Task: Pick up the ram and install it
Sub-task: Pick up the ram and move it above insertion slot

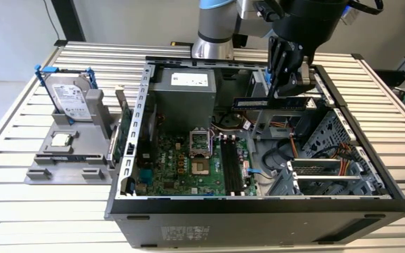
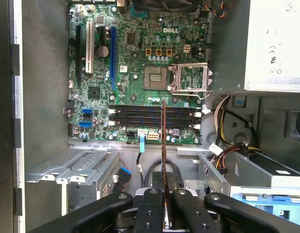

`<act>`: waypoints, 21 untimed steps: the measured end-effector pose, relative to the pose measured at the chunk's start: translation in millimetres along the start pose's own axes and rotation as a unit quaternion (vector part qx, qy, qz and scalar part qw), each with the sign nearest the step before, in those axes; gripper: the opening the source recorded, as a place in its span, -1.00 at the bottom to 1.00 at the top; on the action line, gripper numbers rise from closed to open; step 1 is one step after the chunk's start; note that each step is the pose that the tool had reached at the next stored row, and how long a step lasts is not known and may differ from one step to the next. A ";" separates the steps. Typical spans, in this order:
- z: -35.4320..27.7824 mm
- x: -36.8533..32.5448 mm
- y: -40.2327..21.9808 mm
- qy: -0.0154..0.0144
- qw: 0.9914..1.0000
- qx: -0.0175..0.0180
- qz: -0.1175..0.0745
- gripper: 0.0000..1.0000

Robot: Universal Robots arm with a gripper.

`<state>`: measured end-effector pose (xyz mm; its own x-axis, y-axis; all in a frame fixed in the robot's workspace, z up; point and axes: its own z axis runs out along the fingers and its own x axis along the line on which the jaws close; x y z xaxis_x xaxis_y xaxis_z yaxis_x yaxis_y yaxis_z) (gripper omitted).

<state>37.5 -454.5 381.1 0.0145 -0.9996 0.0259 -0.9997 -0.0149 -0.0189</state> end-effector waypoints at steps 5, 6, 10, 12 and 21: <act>0.1 0.0 0.0 0.000 1.000 -0.001 0.027 -1.00; 0.1 0.0 0.0 0.001 0.999 -0.001 0.035 -1.00; 0.0 0.0 0.0 0.001 0.998 -0.002 0.069 -1.00; 0.0 0.0 0.0 0.002 0.996 -0.002 0.085 -1.00; 0.0 0.0 0.0 0.003 0.987 -0.004 0.161 -1.00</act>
<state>37.5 -454.5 381.1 -0.3033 -0.9526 0.0259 -0.9528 0.3029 -0.0190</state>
